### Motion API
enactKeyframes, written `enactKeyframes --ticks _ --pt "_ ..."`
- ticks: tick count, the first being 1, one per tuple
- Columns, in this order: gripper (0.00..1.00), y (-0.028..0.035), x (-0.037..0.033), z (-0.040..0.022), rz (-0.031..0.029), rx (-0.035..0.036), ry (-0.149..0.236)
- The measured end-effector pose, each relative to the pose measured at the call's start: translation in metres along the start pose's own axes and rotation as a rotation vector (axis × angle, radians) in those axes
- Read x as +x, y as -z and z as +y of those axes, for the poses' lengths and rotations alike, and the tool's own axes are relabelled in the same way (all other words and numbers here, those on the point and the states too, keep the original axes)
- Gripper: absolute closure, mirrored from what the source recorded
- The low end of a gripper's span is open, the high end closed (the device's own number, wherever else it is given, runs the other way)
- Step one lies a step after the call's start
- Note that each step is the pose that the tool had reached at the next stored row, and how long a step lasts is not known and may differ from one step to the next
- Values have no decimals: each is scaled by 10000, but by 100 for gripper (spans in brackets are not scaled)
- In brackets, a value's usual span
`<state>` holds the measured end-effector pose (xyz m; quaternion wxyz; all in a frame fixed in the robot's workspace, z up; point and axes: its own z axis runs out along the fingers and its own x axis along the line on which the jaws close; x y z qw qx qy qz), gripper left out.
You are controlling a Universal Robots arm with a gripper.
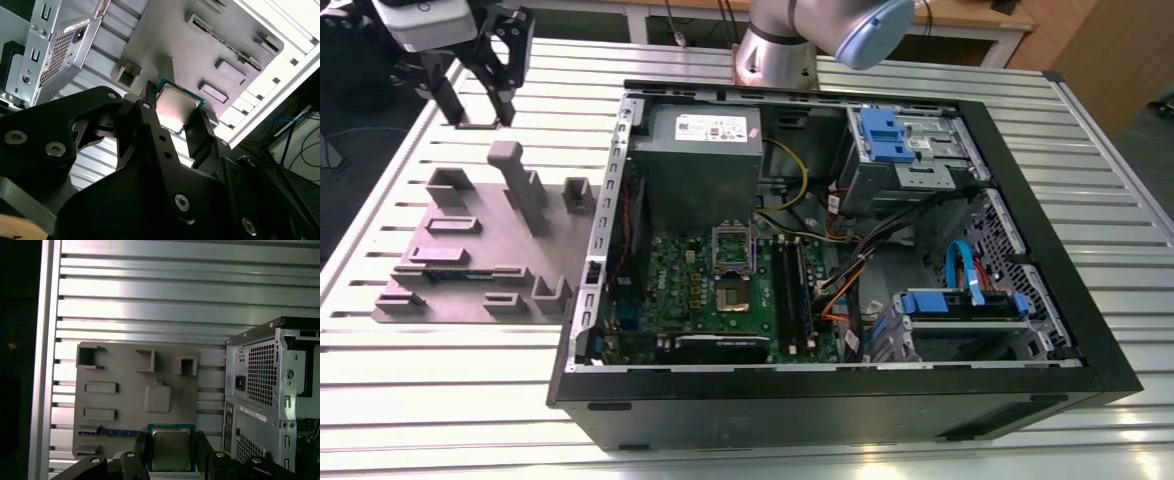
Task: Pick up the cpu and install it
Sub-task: 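Pick up the cpu and move it towards the insertion slot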
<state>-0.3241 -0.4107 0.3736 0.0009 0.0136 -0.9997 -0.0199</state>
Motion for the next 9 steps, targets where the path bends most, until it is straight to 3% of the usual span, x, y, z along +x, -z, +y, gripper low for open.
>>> enactKeyframes --ticks 9 --pt "53 0 -110 -3 0 0 0"
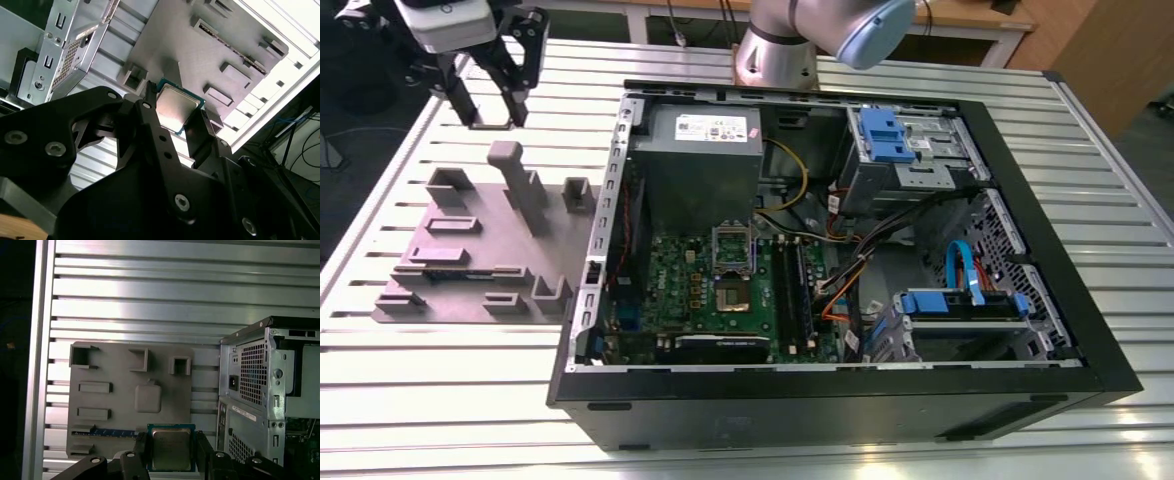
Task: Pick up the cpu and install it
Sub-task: 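Pick up the cpu and move it towards the insertion slot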
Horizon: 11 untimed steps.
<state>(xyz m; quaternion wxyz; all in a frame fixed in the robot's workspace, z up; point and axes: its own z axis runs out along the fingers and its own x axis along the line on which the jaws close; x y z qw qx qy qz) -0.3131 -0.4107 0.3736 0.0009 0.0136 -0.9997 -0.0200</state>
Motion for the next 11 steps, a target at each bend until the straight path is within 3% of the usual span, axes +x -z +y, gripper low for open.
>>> enactKeyframes --ticks 11 --pt "53 1 -108 -3 0 0 1"
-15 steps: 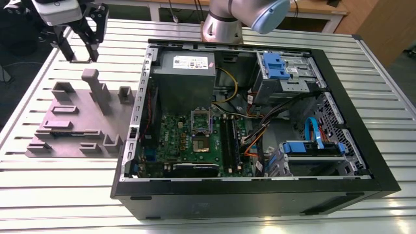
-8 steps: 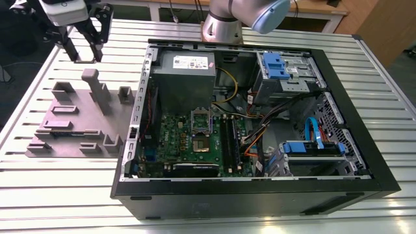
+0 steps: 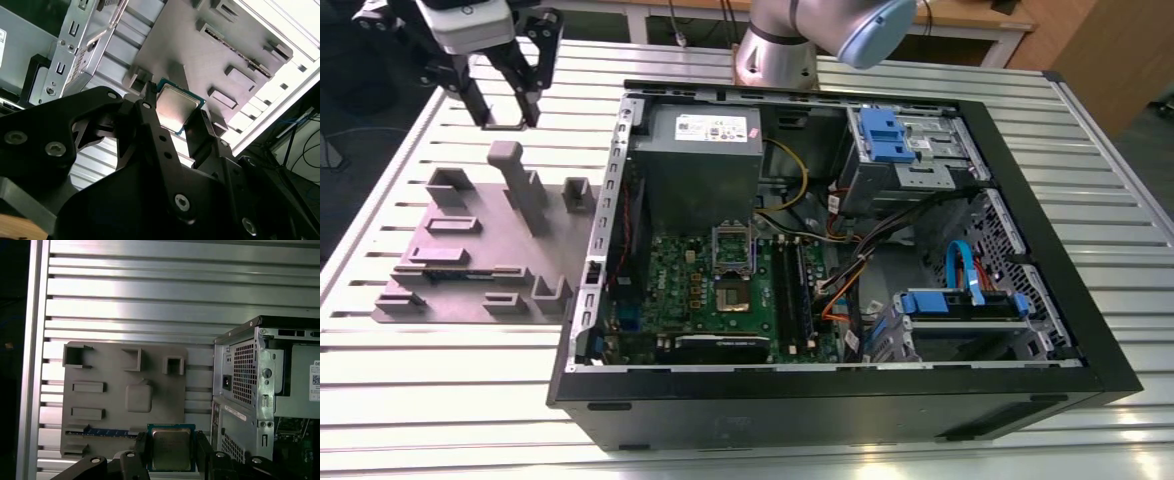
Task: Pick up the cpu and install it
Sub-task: 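Pick up the cpu and move it towards the insertion slot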
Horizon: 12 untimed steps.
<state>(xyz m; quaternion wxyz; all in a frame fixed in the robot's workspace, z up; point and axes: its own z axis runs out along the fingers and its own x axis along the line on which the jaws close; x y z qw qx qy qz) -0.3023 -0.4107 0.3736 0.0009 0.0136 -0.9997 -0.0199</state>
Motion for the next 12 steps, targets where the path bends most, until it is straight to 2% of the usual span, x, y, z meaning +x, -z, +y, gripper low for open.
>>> enactKeyframes --ticks 5,12 --pt "53 0 -74 -2 0 -1 -1" --pt "53 0 -220 -6 0 0 0"
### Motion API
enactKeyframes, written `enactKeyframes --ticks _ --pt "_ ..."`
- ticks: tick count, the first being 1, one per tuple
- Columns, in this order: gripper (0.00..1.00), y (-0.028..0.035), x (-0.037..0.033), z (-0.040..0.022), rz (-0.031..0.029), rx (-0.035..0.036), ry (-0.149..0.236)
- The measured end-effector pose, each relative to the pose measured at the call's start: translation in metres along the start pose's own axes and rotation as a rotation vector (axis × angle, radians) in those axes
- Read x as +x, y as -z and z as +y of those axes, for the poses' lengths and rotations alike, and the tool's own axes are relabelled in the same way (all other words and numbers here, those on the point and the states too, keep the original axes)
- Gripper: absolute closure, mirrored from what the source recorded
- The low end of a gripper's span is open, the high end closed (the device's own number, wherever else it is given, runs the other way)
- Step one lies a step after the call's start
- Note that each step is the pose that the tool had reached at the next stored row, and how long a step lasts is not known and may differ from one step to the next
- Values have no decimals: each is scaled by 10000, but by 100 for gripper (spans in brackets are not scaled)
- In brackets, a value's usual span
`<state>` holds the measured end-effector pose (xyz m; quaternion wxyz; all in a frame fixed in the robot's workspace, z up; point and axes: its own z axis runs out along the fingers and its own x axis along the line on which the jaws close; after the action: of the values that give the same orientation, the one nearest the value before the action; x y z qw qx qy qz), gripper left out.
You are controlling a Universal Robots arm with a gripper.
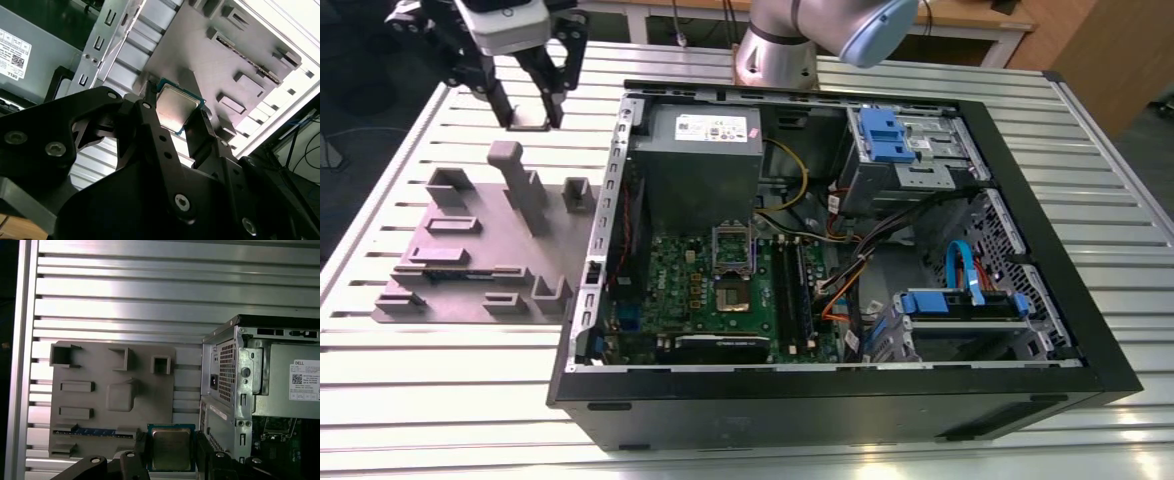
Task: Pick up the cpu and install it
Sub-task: 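Pick up the cpu and move it towards the insertion slot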
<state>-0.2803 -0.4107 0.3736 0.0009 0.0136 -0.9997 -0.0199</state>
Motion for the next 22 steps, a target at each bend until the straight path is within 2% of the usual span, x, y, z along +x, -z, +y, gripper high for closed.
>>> enactKeyframes --ticks 14,19,22 --pt "53 1 -295 -8 0 0 -1" --pt "53 1 -430 -12 0 0 0" --pt "53 1 -462 -18 1 0 0"
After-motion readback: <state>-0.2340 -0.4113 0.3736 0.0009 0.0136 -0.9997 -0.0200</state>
